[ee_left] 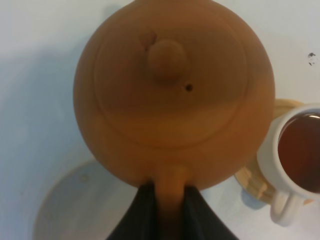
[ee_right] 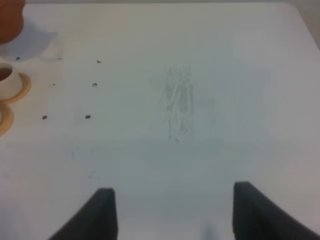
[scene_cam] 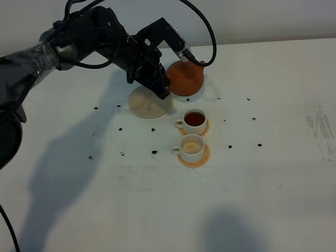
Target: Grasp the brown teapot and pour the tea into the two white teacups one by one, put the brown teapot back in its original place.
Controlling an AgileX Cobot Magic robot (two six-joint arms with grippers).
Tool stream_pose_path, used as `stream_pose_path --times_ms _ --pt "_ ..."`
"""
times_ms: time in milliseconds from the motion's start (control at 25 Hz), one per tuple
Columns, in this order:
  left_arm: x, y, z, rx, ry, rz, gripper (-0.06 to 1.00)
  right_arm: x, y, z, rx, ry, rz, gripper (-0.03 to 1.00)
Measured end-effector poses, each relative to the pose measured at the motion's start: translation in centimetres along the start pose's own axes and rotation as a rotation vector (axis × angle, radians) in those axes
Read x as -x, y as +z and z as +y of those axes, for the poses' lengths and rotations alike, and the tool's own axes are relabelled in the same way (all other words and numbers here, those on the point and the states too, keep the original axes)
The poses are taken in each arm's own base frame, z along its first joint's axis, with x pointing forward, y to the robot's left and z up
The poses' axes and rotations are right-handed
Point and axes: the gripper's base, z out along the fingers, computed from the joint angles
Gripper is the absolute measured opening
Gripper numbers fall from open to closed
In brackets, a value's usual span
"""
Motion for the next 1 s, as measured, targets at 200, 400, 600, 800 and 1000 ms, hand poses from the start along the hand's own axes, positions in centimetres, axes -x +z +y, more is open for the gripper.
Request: stream_pose_path --times_ms 200,400,600,800,1000 --pt "-0.1 0.4 -0.1 0.003 0.0 0.011 0.1 0.0 0.0 0.0 0.0 0.0 0.0 0.51" --pt "-0.7 1.3 -0.2 -0.004 -0.005 0.031 0.1 0.0 0.0 0.0 0.0 0.0 0.0 0.51" --pt "-1.0 2.6 -0.4 0.0 -0.004 0.035 0.1 0.0 0.0 0.0 0.0 0.0 0.0 0.51" --pt "-1.6 3.8 -0.5 0.001 -0.007 0.046 0.1 0.0 0.0 0.0 0.0 0.0 0.0 0.51" --pt "-1.5 3.9 -0.7 0.008 -0.003 0.039 0.1 0.0 0.0 0.0 0.0 0.0 0.0 0.51"
